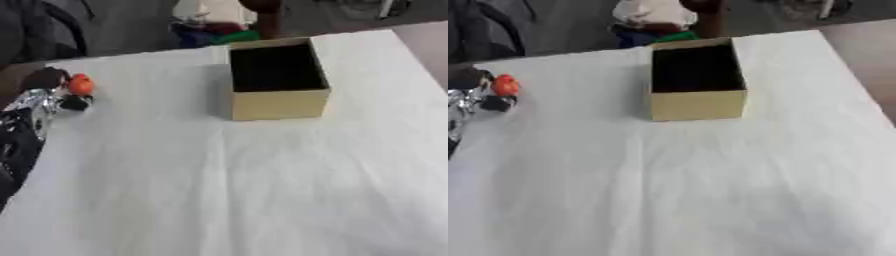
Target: Pick up objects on the table and place them in the box.
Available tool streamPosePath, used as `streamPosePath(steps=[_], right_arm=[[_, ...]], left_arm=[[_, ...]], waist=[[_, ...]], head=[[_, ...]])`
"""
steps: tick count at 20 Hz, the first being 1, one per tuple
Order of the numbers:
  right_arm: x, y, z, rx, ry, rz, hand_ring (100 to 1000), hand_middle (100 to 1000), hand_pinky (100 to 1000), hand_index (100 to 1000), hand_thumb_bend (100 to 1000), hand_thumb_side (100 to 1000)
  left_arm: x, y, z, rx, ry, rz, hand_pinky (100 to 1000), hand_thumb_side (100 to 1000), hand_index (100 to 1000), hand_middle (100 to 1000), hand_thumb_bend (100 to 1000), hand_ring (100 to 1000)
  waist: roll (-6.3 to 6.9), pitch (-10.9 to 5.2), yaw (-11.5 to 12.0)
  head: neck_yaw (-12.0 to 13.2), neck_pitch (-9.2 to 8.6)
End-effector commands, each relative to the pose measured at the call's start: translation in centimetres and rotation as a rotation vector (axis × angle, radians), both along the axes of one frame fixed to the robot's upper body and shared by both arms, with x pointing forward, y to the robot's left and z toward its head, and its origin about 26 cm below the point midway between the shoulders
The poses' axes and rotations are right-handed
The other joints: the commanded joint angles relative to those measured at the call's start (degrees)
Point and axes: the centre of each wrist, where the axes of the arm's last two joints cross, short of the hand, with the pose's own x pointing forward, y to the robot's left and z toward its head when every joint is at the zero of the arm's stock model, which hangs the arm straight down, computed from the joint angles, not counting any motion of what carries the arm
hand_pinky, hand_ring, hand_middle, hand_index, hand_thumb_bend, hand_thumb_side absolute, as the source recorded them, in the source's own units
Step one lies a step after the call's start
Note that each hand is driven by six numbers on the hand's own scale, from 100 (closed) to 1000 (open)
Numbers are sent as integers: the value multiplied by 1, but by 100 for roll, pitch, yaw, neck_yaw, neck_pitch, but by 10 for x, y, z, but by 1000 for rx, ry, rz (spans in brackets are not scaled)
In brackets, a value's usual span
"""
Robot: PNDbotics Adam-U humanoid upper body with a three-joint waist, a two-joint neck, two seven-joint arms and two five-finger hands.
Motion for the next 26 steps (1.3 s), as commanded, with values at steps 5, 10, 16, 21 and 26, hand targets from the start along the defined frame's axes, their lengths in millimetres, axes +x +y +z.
streamPosePath(steps=[5,10,16,21,26], right_arm=[[-1,2,9,-12,-26,18,959,764,704,951,100,472],[-1,2,9,-11,-22,20,959,764,705,951,100,472],[-2,1,8,-14,-14,22,958,764,707,950,100,471],[-2,1,7,-21,-5,34,958,764,708,948,100,468],[-1,4,7,-27,1,62,957,763,710,945,100,468]], left_arm=[[0,4,13,107,-107,38,619,272,599,489,100,518],[3,2,22,158,-188,35,587,356,436,377,100,465],[10,-10,66,220,-391,-68,587,348,426,374,100,461],[24,-49,106,267,-552,-262,589,337,434,382,100,464],[39,-119,129,280,-624,-525,593,348,442,389,100,469]], waist=[[-20,-69,-13],[-24,-97,-8],[-46,-167,42],[-65,-236,56],[-83,-285,-5]], head=[[20,-63],[25,-59],[4,-15],[-35,6],[11,15]])
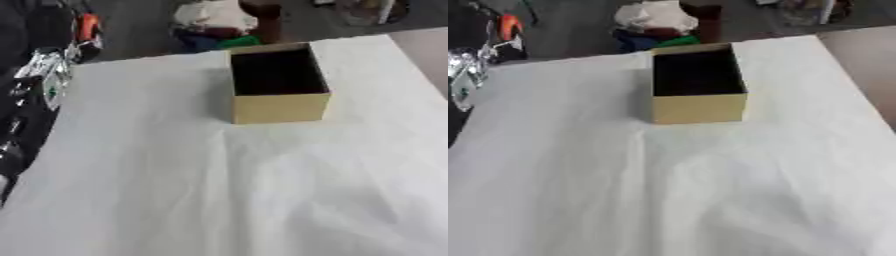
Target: Pick up objects on the table and place them in the box.
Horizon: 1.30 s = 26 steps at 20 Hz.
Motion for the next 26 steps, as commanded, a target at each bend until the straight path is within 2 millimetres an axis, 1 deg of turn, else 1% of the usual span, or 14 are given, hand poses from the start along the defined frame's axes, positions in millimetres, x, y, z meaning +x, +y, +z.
streamPosePath(steps=[1,5,6,7,9,11,14,18,19,20,22,23,25,26], right_arm=[[-1,1,10,-29,-22,27,957,763,710,945,100,467],[0,4,10,-30,-19,51,957,762,710,944,100,467],[1,5,10,-30,-19,58,957,762,711,944,100,471],[1,6,11,-31,-18,64,957,762,711,944,100,467],[2,7,12,-31,-19,77,957,761,711,944,100,468],[2,8,12,-31,-18,84,957,761,711,943,100,468],[2,8,12,-30,-14,88,958,760,711,943,100,467],[2,8,12,-29,-11,90,958,760,711,943,100,467],[2,8,12,-29,-11,90,958,759,712,943,100,466],[3,8,12,-29,-11,92,958,759,712,943,100,467],[3,9,11,-28,-10,94,958,759,712,943,100,467],[3,9,11,-27,-9,96,958,759,712,943,100,467],[3,9,11,-26,-8,97,958,759,713,943,100,466],[2,9,10,-26,-7,97,959,759,713,943,100,466]], left_arm=[[4,-42,27,61,-52,-161,594,350,443,390,100,469],[4,-108,29,91,-19,-406,598,363,451,397,100,474],[2,-122,30,92,5,-471,600,294,454,399,100,476],[0,-132,31,94,28,-514,600,366,454,399,100,476],[-1,-149,26,100,81,-576,604,368,467,411,100,481],[-1,-160,17,115,137,-612,610,362,477,420,100,487],[0,-168,4,133,212,-630,619,355,486,428,100,495],[3,-169,-8,135,281,-618,624,353,492,433,100,501],[4,-169,-9,134,288,-617,643,342,518,456,100,523],[5,-168,-19,123,342,-617,653,330,534,469,100,536],[9,-166,-33,127,467,-622,702,310,632,551,100,613],[10,-165,-37,137,531,-624,713,308,667,583,100,633],[11,-162,-38,152,618,-621,754,351,823,744,100,730],[11,-161,-37,158,649,-614,770,393,880,786,186,752]], waist=[[-37,-115,-33],[-44,-119,-121],[-47,-118,-150],[-49,-117,-174],[-43,-111,-242],[-33,-106,-292],[-20,-101,-324],[-15,-93,-336],[-15,-92,-337],[-17,-87,-345],[-24,-81,-357],[-28,-80,-360],[-37,-75,-364],[-41,-74,-365]], head=[[35,9],[53,-27],[53,-43],[57,-55],[65,-78],[58,-85],[39,-96],[14,-114],[12,-115],[7,-122],[3,-123],[4,-119],[0,-116],[0,-113]])
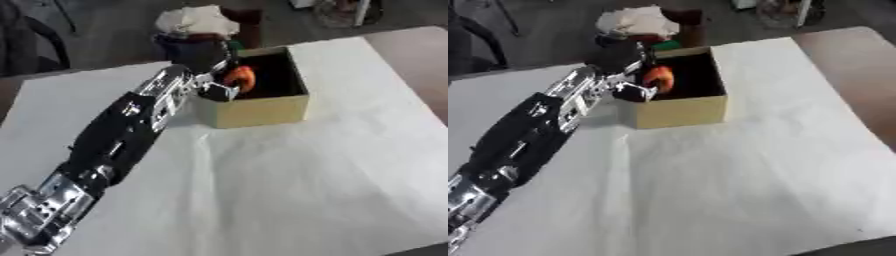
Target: Pick up objects on the table and place them in the box.
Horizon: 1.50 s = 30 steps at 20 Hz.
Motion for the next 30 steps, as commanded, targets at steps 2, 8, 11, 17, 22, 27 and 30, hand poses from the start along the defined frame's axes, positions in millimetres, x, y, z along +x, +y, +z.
streamPosePath(steps=[2,8,11,17,22,27,30], right_arm=[[-2,1,8,-12,-24,14,959,758,713,943,100,465],[-2,0,7,-11,-21,15,959,756,714,941,100,465],[-3,0,6,-11,-18,15,959,755,715,941,100,465],[-4,-2,4,-7,-15,2,962,757,717,943,100,465],[-6,-5,3,0,-19,-25,964,758,717,950,100,467],[-7,-6,1,9,-18,-40,966,759,717,953,100,467],[-8,-7,-1,12,-18,-48,968,759,717,955,100,467]], left_arm=[[2,7,19,59,47,23,808,493,968,858,414,795],[-4,20,47,-22,-118,107,822,616,1000,889,599,807],[-9,28,62,-96,-198,134,815,631,990,864,591,795],[-37,57,101,-270,-327,130,788,624,935,796,489,747],[-89,84,129,-459,-478,86,777,619,919,775,455,728],[-137,97,127,-621,-598,70,767,620,914,762,423,714],[-155,98,110,-699,-610,73,765,623,914,760,413,709]], waist=[[-60,-65,-8],[-86,-61,23],[-105,-61,46],[-157,-53,175],[-187,-33,359],[-211,1,498],[-229,22,577]], head=[[-3,-50],[-25,-40],[-44,-28],[-101,9],[-163,21],[-173,48],[-153,86]])
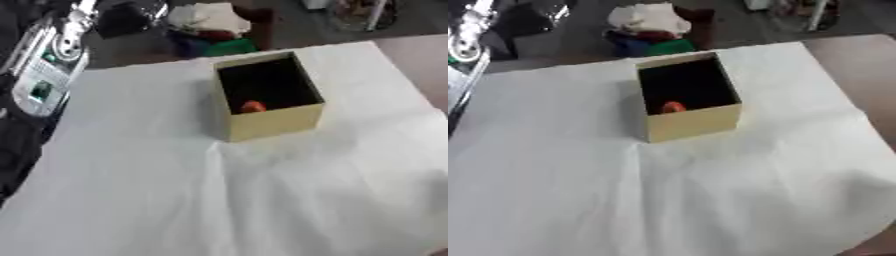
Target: Pick up objects on the table and place them in the box.
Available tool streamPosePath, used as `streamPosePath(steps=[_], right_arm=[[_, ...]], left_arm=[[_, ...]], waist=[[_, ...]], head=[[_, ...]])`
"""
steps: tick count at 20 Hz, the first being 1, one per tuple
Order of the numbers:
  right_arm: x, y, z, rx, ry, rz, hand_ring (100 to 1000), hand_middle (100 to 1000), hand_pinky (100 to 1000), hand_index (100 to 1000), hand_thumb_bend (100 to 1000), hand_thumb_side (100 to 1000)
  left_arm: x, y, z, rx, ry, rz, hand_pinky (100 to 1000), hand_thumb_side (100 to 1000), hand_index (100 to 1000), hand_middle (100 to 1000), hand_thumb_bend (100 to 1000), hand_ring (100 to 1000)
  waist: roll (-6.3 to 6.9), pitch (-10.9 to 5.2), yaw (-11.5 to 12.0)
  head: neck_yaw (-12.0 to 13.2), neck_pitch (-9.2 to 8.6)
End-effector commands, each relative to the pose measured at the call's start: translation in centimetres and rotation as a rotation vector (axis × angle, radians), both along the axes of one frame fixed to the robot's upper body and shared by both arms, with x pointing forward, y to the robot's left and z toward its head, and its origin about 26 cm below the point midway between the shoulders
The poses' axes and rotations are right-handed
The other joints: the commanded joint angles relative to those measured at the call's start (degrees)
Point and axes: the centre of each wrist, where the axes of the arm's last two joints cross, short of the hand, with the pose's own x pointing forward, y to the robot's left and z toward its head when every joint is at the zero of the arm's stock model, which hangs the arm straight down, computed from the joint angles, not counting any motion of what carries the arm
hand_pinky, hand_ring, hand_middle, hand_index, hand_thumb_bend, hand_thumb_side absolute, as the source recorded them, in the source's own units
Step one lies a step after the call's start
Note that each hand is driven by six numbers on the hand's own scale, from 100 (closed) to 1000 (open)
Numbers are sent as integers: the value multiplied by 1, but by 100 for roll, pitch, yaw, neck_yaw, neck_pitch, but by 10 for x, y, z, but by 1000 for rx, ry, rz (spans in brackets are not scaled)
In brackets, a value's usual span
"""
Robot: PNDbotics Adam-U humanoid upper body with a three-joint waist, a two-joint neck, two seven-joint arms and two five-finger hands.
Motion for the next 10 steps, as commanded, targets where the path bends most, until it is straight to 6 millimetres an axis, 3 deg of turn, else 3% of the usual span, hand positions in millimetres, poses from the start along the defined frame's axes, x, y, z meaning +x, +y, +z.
streamPosePath(steps=[1,10], right_arm=[[-3,-2,7,-14,-29,-12,968,759,717,956,100,468],[-3,-2,6,-7,-25,-19,970,759,717,958,100,470]], left_arm=[[-23,1,9,-58,-90,-12,764,624,913,759,411,708],[-39,3,-29,-198,-54,-6,760,635,915,752,383,698]], waist=[[-34,-65,40],[-31,-69,138]], head=[[19,69],[101,353]])
